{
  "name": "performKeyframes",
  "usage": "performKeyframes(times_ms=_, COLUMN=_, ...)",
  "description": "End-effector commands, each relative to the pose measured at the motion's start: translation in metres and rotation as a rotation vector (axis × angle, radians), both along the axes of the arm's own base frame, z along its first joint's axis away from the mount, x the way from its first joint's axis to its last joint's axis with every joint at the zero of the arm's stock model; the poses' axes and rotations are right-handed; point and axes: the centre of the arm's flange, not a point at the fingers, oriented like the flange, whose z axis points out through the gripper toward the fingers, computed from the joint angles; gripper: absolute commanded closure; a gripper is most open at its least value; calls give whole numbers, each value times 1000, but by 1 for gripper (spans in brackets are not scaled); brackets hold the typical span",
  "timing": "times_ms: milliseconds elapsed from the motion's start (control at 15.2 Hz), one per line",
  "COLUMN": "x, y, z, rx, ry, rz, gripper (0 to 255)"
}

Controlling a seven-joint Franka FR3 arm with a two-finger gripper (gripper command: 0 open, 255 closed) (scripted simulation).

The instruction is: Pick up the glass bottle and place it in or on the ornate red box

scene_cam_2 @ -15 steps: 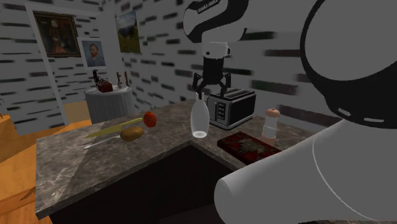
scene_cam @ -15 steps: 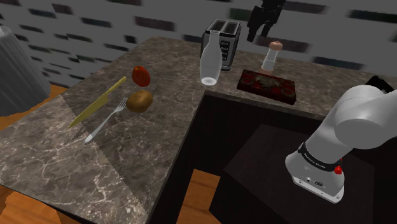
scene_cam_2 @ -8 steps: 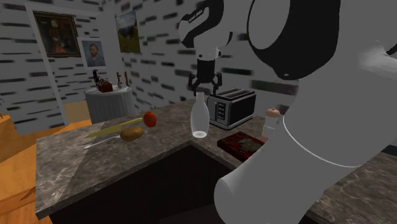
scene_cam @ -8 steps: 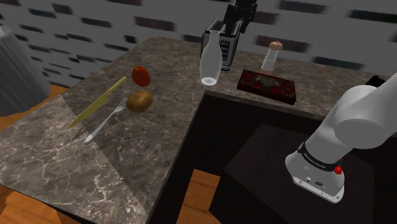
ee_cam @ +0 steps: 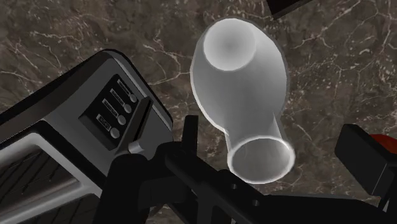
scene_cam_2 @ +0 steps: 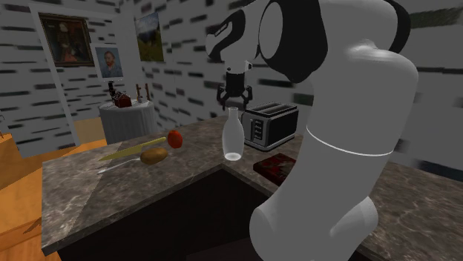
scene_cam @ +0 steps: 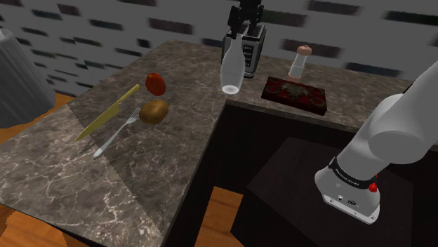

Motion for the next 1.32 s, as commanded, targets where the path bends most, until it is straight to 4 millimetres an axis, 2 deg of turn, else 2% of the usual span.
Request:
performKeyframes(times_ms=0, x=4, y=0, z=-10, rx=0, ry=-1, rz=0, gripper=0)
performKeyframes(times_ms=264, x=7, y=0, z=-34, rx=0, ry=-1, rz=0, gripper=0)
performKeyframes(times_ms=792, x=7, y=0, z=-34, rx=0, ry=-1, rz=0, gripper=0)
performKeyframes(times_ms=858, x=7, y=0, z=-34, rx=0, ry=-1, rz=0, gripper=255)
performKeyframes(times_ms=1254, x=7, y=0, z=-34, rx=0, ry=-1, rz=0, gripper=255)
